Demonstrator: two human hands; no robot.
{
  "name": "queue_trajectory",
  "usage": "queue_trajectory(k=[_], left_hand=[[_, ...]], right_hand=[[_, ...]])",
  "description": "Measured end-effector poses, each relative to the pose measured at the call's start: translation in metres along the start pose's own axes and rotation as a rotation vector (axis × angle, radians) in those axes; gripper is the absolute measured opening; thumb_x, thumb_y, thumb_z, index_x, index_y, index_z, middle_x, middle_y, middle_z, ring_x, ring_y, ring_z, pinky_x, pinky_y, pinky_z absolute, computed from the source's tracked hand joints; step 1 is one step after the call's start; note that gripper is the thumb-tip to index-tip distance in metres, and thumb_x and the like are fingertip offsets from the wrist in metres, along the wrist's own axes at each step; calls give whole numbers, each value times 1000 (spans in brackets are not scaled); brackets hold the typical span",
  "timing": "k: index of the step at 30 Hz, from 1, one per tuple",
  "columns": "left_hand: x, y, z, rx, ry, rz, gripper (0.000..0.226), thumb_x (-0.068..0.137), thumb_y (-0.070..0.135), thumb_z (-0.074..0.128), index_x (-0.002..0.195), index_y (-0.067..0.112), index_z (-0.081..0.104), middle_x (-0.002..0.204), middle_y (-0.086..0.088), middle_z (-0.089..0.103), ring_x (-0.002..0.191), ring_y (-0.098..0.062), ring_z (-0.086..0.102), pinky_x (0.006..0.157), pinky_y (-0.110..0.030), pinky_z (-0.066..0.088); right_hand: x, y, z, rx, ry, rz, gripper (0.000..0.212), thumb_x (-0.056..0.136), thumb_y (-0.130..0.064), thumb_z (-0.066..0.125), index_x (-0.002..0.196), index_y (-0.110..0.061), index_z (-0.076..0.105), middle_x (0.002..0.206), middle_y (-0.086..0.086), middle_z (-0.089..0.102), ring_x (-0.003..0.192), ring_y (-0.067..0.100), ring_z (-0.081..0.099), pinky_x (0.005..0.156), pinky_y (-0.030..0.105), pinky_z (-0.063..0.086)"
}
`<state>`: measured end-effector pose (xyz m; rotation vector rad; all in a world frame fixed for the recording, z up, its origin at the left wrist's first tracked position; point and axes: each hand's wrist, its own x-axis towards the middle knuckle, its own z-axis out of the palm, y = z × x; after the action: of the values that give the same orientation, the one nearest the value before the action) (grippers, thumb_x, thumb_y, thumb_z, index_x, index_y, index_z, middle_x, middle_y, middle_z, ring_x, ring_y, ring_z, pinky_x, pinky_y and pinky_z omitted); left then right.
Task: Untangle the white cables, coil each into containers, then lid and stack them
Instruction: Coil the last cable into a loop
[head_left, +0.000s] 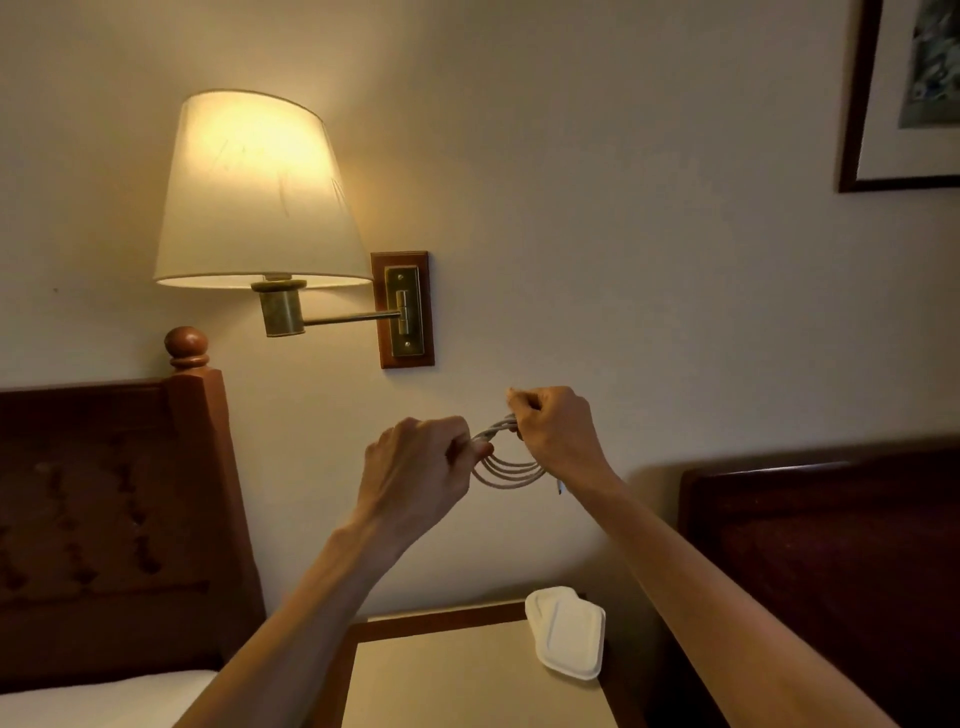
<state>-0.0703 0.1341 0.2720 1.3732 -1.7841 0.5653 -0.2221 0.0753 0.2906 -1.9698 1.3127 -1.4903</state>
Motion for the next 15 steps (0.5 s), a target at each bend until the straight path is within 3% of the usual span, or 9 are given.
queue_trajectory(k=[3,5,9,15], left_hand=[[-4,-1,-1,-58,65,-8,28,86,45,66,72,21,67,58,11,63,49,-3,55,45,-21,42],[-5,2,-1,-52,143,-38,26,84,43,70,71,20,69,58,9,66,48,-3,56,44,-19,42],[-2,-1,1,-93,179,-218,23,85,37,71,76,17,71,66,7,69,56,-3,58,47,-14,32],[-4,10,11,-103,253,-325,20,88,27,69,87,8,74,70,-1,71,53,-3,48,50,-10,25]], right_hand=[[3,-6,-1,21,7,-9,42,97,-31,55,63,-10,67,59,5,65,50,10,53,51,18,38],[3,-11,-2,107,-41,27,42,97,-34,56,62,-12,63,52,-3,59,45,7,50,47,14,37],[-1,-16,-7,656,-452,296,38,98,-40,52,76,-9,56,51,-6,47,48,9,39,51,20,37],[-3,-20,8,530,-316,201,31,102,-32,47,81,-11,53,55,-4,41,44,6,35,46,19,36]])
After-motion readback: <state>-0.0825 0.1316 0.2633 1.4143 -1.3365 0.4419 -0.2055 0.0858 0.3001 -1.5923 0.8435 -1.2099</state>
